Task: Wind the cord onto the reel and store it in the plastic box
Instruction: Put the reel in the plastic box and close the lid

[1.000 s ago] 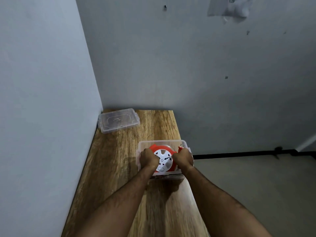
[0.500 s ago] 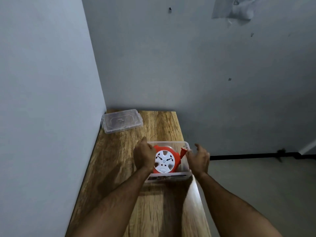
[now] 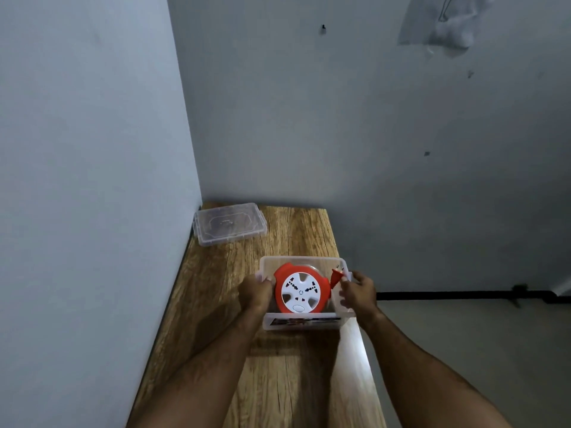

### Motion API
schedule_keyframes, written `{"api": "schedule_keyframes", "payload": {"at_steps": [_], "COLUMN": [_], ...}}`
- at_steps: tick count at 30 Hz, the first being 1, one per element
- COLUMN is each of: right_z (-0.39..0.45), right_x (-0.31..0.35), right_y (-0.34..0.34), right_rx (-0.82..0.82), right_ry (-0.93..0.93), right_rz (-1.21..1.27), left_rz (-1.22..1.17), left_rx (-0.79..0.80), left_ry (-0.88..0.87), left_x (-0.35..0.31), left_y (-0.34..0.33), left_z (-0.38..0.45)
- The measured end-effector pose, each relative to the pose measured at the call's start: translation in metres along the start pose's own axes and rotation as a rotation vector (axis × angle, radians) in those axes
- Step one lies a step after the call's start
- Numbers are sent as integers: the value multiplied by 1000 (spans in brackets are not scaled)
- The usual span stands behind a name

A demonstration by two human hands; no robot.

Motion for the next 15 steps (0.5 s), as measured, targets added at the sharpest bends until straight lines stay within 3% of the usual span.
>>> {"api": "schedule_keyframes", "payload": {"at_steps": [6,9,15], "right_z": [-2,0,-3], "right_x": [24,20,7], "right_y": [-31,-46,-49], "right_rx": [38,52,47], "right_ry": [30,22,30], "right_rz": [28,15,-2], "left_rz": [-73,-6,4], "left_rx": [75,35,150], "left_ry": [42,76,61], "left_x": [-4,6,20], "left_y": [-2,-1,-3], "left_z": [47,68,72]}}
Point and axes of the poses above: each hand's wrist, its own z-axis towards the middle knuckle, its own y-axis out of the back of the hand, x = y × z, the point moved 7 cm from there along z, towards the middle knuckle, and after that the axes turned 12 degrees about -x, right-handed, at the moved point
